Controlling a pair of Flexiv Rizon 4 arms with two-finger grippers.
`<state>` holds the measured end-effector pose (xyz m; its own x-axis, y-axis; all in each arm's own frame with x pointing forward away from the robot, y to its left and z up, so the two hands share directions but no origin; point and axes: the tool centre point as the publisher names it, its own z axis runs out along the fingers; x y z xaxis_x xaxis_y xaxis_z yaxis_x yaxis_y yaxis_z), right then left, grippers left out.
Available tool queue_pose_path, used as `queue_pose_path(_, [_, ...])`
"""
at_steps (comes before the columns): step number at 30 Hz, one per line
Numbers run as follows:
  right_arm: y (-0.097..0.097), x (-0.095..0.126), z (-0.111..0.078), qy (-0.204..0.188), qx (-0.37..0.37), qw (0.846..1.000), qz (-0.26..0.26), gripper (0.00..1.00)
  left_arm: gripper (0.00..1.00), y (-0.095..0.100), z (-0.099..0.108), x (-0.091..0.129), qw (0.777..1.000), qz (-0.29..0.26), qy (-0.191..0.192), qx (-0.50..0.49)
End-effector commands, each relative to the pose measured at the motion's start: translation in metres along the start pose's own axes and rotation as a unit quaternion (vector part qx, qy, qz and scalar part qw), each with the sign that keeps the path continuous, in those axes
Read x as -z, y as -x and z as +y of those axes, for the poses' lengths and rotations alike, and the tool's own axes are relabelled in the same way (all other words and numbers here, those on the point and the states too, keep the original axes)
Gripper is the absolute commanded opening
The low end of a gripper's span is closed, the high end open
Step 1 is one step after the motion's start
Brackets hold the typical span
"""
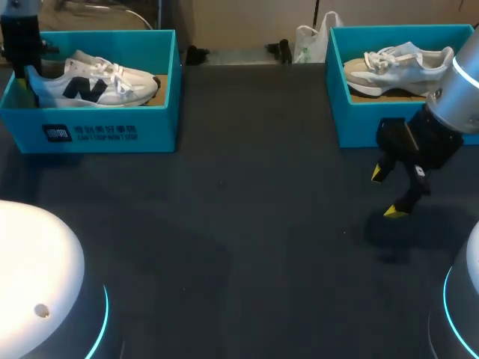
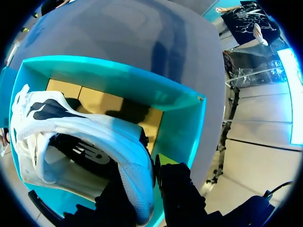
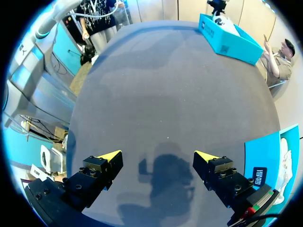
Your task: Take the shoe out of the shoebox, open the shoe tongue, remove and reinsert the insole, then place the shoe into the shoebox
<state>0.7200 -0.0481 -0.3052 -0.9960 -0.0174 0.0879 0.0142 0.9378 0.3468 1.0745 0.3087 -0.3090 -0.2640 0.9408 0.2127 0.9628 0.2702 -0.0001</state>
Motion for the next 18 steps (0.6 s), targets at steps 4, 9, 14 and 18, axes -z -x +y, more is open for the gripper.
queue_pose_path(4, [0.000,-0.001,0.001,-0.002,-0.001,1.000,-0.001,1.00,0.00,0.000,-0.014,-0.007,1.000,0.002,0.009,-0.005])
queue_pose_path(9, [0.000,-0.001,0.001,-0.002,-0.001,1.000,-0.001,1.00,0.00,0.003,-0.018,-0.014,1.000,0.008,0.009,-0.006])
queue_pose_path(14, [0.000,-0.001,0.001,-0.002,-0.001,1.000,-0.001,1.00,0.00,0.004,-0.019,-0.019,1.000,0.011,0.004,-0.003])
queue_pose_path(18, [0.000,-0.001,0.001,-0.002,-0.001,1.000,-0.001,1.00,0.00,0.005,-0.018,-0.022,1.000,0.010,0.001,0.003])
